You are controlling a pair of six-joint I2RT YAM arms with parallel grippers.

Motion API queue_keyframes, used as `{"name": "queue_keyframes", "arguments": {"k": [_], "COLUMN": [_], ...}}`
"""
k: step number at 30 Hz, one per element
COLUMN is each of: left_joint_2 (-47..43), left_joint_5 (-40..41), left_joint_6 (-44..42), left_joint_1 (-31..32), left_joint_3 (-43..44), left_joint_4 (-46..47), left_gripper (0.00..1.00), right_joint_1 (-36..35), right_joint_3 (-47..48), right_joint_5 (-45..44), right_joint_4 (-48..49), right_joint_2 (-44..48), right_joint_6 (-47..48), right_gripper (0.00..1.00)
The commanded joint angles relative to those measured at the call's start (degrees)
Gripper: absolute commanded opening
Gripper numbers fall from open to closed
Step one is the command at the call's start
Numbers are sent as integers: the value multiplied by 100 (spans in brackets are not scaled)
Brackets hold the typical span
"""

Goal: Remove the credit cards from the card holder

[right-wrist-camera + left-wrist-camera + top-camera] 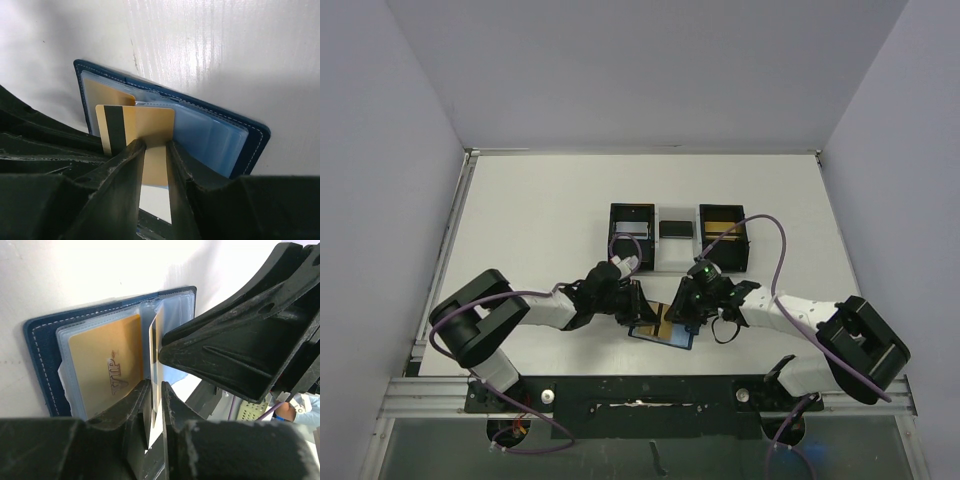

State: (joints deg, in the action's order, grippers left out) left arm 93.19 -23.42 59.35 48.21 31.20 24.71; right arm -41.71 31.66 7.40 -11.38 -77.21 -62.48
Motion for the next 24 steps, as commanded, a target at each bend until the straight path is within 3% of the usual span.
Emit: {"name": "queue_keyframes", "arguments": {"k": [1, 5, 9, 12, 24], "left_joint_2": [173, 208, 87, -113, -633], "left_joint_5": [-320, -321, -217, -26, 464], "left_joint_6": [122, 140, 122, 31, -262], "left_joint_1": [-15, -15, -13, -21, -48], "left_joint_3": [99, 125, 94, 79, 123], "left_joint_4": [788, 807, 589, 258, -505], "left_gripper": [14, 14, 3, 0, 0], "right_joint_1": [-49, -47, -50, -41, -51], "right_joint_3": [-292, -304, -259, -200, 285], "right_joint_5": [-154, -199, -321, -472, -713], "right_joint_4": [71, 44, -134, -347, -951], "right_joint_2": [-192, -144, -62, 19, 434], "right_joint_6": [-81, -91, -41, 17, 401], "right_gripper": [28, 28, 27, 27, 27]}}
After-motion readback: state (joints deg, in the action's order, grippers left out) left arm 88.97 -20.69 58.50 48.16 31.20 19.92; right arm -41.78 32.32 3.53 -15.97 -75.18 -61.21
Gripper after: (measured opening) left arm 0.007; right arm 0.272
